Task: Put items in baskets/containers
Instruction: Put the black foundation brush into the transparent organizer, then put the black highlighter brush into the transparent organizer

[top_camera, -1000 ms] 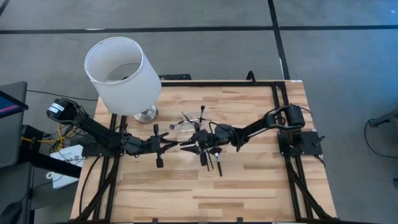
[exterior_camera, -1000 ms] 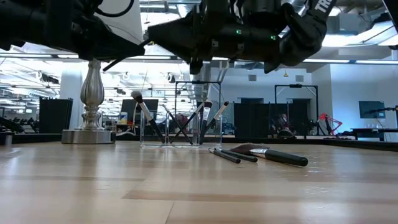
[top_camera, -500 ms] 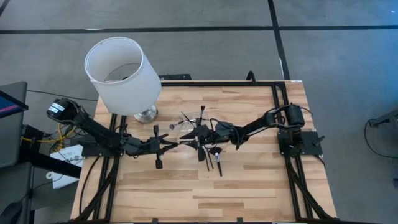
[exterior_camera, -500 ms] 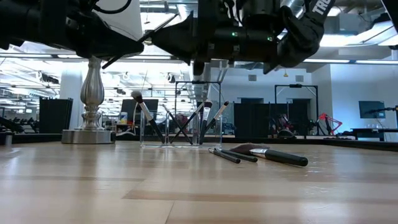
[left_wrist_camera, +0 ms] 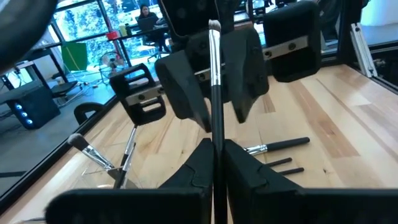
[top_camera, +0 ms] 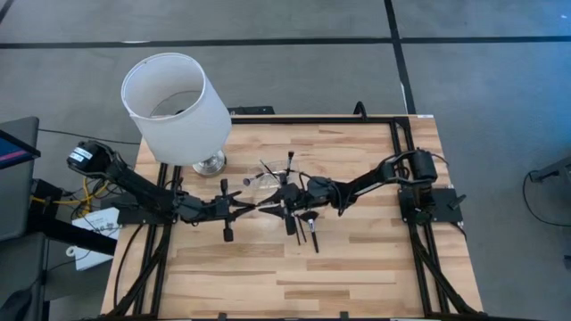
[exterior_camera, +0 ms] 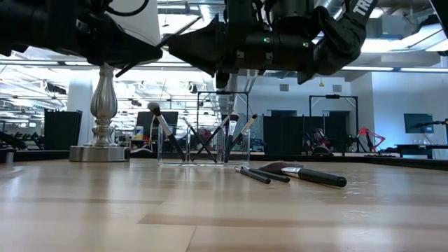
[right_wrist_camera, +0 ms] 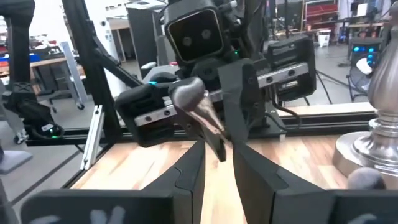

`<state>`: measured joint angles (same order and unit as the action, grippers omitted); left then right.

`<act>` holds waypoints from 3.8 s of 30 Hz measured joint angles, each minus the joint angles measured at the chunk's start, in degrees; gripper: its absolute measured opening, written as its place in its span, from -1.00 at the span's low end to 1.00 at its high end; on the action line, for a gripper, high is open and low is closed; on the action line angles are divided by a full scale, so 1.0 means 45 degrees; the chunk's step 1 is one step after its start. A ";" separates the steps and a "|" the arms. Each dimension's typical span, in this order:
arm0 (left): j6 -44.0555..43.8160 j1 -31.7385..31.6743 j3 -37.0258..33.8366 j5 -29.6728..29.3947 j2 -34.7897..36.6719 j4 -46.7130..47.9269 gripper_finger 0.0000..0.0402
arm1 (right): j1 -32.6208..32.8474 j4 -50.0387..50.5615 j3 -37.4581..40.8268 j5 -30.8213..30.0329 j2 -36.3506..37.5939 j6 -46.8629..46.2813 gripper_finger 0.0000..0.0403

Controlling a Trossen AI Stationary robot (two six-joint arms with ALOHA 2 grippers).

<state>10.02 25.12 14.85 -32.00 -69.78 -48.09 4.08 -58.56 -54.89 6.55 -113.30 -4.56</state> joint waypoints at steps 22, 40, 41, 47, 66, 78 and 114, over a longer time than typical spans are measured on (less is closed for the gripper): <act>-0.0103 0.0000 0.0000 0.0008 0.0000 0.0003 -0.89 | 0.0162 -0.1181 0.0003 -0.0248 -0.0005 0.0265 -0.91; 0.0044 -0.0024 0.0000 -0.0944 0.0005 0.0012 -0.51 | 0.0790 0.6046 0.0019 -0.4194 0.2367 0.0087 -0.97; 0.0042 -0.0029 0.0000 -0.0957 0.0005 0.0018 -0.50 | 0.0850 0.6502 0.0019 -0.5244 0.2773 0.0175 -0.97; 0.0011 -0.0029 0.0000 -0.0780 0.0005 0.0013 -0.48 | 0.0600 0.8359 -0.0006 -0.8619 0.4772 -0.0115 -0.95; -0.0386 -0.0180 0.0000 -0.0741 0.0005 0.0013 -0.48 | -0.1647 1.3821 -0.3797 -0.6538 0.1266 -0.1132 -0.77; -0.0675 -0.0180 -0.0248 -0.0639 -0.0005 0.0191 -0.48 | -0.0875 1.7761 -0.6645 -0.6422 0.1100 -0.0794 -0.29; -0.1996 -0.0535 -0.0257 -0.0498 -0.0005 0.0352 -0.48 | 0.7511 2.1000 -0.0633 -1.3795 0.3762 -1.6541 -0.34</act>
<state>1.04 22.72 13.69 -34.24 -69.80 -46.50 37.88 35.94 -57.74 -55.53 -96.36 -78.99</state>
